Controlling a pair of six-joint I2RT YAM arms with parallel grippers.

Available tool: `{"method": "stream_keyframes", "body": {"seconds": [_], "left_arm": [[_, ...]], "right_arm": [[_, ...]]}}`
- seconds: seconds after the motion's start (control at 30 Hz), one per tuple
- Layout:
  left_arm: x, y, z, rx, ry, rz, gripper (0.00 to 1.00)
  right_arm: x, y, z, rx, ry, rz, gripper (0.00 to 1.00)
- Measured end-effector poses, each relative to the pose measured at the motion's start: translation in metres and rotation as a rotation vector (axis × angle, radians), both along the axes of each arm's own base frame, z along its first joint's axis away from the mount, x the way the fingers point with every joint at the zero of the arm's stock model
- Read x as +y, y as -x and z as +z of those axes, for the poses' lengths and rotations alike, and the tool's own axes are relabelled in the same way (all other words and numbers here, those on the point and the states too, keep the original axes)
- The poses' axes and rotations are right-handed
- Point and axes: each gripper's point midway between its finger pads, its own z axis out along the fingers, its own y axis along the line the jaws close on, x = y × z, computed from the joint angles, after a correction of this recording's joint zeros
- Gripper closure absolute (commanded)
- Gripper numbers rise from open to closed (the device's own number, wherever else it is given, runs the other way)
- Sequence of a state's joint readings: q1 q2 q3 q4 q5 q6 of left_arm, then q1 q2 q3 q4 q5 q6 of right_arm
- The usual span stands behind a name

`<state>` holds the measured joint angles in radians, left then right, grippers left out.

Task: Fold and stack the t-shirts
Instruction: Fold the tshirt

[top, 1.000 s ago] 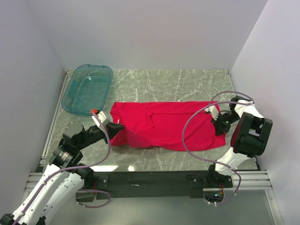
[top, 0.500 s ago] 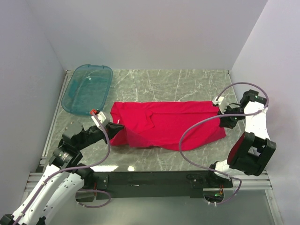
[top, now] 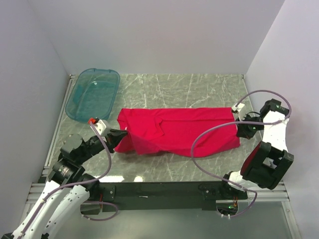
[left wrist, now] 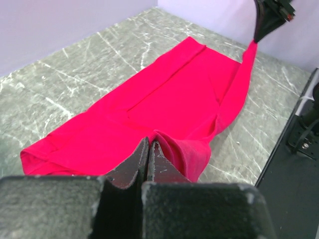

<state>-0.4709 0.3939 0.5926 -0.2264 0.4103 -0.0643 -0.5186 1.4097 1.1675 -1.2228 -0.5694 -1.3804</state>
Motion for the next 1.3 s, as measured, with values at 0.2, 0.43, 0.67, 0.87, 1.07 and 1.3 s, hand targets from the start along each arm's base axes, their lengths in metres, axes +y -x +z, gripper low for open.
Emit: {"method": "stream_keyframes", "body": {"seconds": [0.2, 0.43, 0.67, 0.87, 1.07, 1.3], "left_arm": [[0.003, -0.009, -0.006, 0.03, -0.01, 0.043, 1.0], [0.008, -0.017, -0.022, 0.09, -0.057, 0.088, 0.99], [0.006, -0.012, -0.018, 0.103, -0.088, 0.058, 1.0], [0.002, -0.013, -0.032, 0.156, -0.121, 0.036, 1.0], [0.002, -0.015, -0.038, 0.175, -0.135, 0.036, 0.99], [0.0, -0.02, -0.035, 0.157, -0.133, 0.036, 0.99]], "right_arm": [[-0.002, 0.0, -0.012, 0.013, -0.017, -0.087, 1.0], [-0.017, 0.002, -0.016, -0.01, -0.046, -0.197, 1.0], [-0.028, 0.013, -0.01, -0.055, -0.114, -0.232, 1.0], [-0.024, 0.017, -0.006, -0.077, -0.157, -0.216, 1.0], [-0.033, 0.03, -0.005, -0.085, -0.166, -0.237, 1.0], [-0.039, 0.035, 0.003, -0.107, -0.183, -0.243, 1.0]]}}
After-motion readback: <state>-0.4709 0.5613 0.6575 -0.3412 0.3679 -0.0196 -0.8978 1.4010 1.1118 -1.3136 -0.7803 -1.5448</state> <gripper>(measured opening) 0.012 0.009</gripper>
